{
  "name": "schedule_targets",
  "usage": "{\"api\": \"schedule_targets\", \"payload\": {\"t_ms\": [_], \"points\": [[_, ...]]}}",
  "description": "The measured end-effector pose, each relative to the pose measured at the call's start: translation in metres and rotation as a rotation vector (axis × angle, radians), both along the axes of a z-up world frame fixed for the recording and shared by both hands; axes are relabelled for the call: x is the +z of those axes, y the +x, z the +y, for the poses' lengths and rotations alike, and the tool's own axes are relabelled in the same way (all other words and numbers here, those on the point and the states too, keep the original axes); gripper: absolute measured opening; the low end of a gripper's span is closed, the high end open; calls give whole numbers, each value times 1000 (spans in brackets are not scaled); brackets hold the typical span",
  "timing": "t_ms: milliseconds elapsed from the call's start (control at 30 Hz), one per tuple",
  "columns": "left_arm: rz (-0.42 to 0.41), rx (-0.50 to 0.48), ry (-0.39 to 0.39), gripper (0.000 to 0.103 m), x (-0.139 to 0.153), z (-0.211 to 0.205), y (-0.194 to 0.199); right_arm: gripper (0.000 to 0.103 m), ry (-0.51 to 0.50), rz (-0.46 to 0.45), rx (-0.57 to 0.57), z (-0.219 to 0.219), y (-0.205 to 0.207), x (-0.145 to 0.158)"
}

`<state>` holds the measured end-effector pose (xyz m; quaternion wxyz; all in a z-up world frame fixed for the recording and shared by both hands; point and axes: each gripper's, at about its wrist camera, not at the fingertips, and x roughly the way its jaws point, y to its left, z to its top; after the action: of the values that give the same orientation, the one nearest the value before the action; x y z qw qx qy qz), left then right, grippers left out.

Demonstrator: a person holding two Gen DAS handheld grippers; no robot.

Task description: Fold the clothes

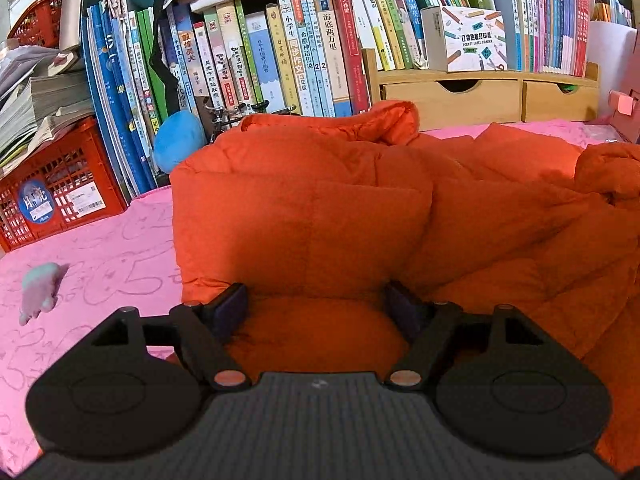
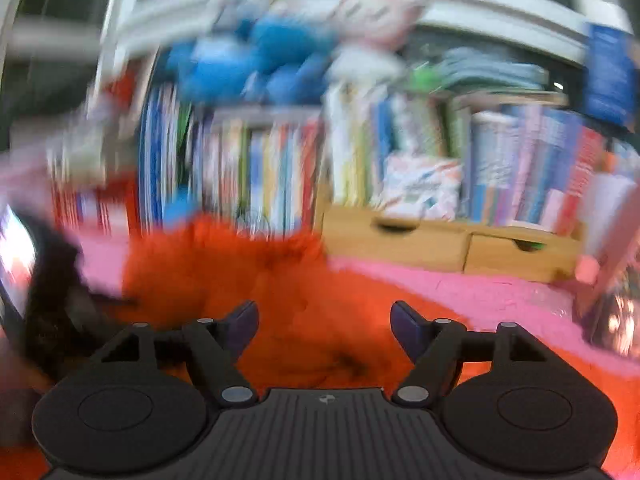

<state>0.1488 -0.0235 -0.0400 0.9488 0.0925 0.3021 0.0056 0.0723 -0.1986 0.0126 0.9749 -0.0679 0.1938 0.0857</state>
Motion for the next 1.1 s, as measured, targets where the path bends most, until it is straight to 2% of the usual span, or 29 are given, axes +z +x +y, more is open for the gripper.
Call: {"api": "schedule_targets", "payload": {"t_ms": [67,167,233,367,533,567,600,633,667,733,800,867,933,1000,1067,1100], "points": [[4,3,-4,78,0,1,1,57,-60,26,-69,3,23,-14],[5,5,-2,79,0,1,0,57,24,92,-247,-41,55,-22],[6,3,-1,79,0,1,0,58,4,101,-326,-65,62,-23],[9,-11,-6,82,0,1,0,67,-1,100,-382,-104,56,-22],[13,-34,-17,86,-1,1,0,67,6,26,-460,-113,39,-17],[16,-22,-22,86,-1,2,1,18,-52,-43,-600,-115,34,-16],[20,-6,-29,86,-1,4,2,16,-99,-114,-738,-119,28,-15],[23,-1,-35,86,-1,5,3,15,-53,-176,-851,-138,20,-9],[24,1,-41,86,-1,6,3,15,104,-149,-834,-163,12,-2],[21,1,-26,86,-1,4,3,17,307,-64,-666,-187,3,5],[19,2,-23,86,-1,3,3,42,306,-32,-510,-175,-3,6],[19,3,-21,86,-1,3,3,52,283,18,-321,-144,-1,-1],[17,4,-16,87,-2,2,3,58,285,115,-148,-107,9,-13],[16,7,-12,87,-2,2,3,60,235,188,-90,-68,22,-29],[18,9,-19,87,-2,3,4,56,129,171,-160,-46,35,-41],[19,9,-23,88,-2,4,4,54,166,172,-225,-56,42,-43]]}}
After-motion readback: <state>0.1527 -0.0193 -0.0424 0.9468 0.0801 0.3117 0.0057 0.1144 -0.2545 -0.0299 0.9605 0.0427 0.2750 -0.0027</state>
